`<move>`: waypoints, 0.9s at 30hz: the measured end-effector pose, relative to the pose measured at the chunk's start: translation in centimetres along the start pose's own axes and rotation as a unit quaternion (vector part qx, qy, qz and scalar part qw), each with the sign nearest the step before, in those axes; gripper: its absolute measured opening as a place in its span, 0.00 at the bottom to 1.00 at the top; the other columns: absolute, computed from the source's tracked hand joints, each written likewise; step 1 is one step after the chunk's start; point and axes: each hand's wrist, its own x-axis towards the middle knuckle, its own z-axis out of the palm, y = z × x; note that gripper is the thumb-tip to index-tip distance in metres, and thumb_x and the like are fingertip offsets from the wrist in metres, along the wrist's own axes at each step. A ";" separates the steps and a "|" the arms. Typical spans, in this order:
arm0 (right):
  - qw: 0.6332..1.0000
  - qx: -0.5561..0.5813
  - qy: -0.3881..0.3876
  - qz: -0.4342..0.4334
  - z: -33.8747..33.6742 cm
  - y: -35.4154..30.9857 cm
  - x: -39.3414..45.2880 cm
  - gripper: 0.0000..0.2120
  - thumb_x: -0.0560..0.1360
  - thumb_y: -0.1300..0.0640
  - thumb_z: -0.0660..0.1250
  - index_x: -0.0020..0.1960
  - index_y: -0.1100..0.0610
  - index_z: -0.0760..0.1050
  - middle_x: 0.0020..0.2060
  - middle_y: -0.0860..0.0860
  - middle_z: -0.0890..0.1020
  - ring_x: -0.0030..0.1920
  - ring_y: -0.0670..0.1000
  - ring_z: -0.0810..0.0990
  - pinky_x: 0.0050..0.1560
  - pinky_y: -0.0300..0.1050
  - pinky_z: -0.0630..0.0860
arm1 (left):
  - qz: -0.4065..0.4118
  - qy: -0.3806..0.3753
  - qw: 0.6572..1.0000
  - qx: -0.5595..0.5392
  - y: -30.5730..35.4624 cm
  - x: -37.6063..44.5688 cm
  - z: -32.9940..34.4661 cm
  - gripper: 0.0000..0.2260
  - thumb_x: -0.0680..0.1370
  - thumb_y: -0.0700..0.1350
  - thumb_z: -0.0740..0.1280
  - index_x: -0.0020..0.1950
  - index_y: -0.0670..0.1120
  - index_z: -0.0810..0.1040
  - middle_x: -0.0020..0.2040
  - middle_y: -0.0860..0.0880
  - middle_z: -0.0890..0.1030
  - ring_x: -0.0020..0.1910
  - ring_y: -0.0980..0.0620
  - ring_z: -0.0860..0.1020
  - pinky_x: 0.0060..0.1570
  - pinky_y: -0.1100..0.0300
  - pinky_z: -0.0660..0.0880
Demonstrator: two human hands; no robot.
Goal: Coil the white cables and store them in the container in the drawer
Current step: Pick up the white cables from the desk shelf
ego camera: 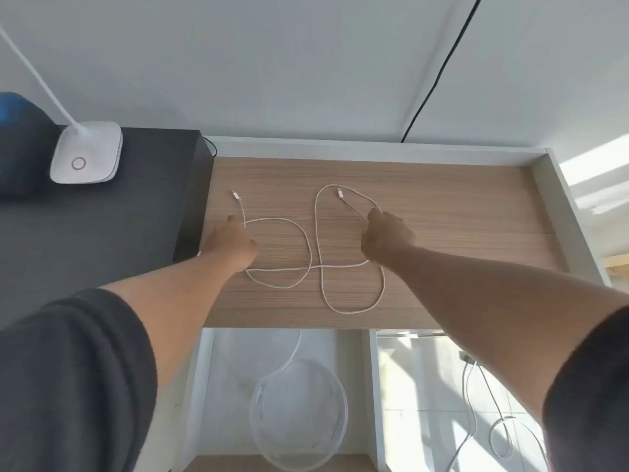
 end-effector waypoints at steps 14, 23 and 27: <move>0.988 0.153 0.036 0.001 1.6 0.6 0.0 0.09 0.82 0.57 0.59 0.55 0.58 0.77 0.52 0.57 0.82 0.56 0.61 0.79 0.47 0.49 0.72 | -0.056 0.027 0.990 -0.126 1.1 0.8 0.5 0.09 0.80 0.43 0.61 0.51 0.39 0.78 0.47 0.41 0.81 0.49 0.38 0.80 0.39 0.54 0.71; 0.853 0.520 0.036 0.005 -2.7 -1.7 -0.9 0.03 0.85 0.53 0.53 0.54 0.50 0.63 0.36 0.53 0.77 0.31 0.51 0.74 0.29 0.46 0.78 | -0.062 0.025 0.826 -0.560 5.7 -0.6 -5.3 0.05 0.78 0.47 0.64 0.44 0.48 0.76 0.26 0.53 0.72 0.21 0.54 0.66 0.26 0.60 0.69; 0.816 0.576 0.040 0.020 -6.1 -2.9 -1.8 0.10 0.85 0.53 0.54 0.51 0.55 0.72 0.34 0.50 0.74 0.29 0.49 0.71 0.32 0.47 0.74 | -0.018 -0.041 0.794 -0.607 8.5 -2.5 -8.2 0.10 0.80 0.49 0.62 0.40 0.48 0.75 0.26 0.52 0.75 0.18 0.54 0.66 0.28 0.59 0.71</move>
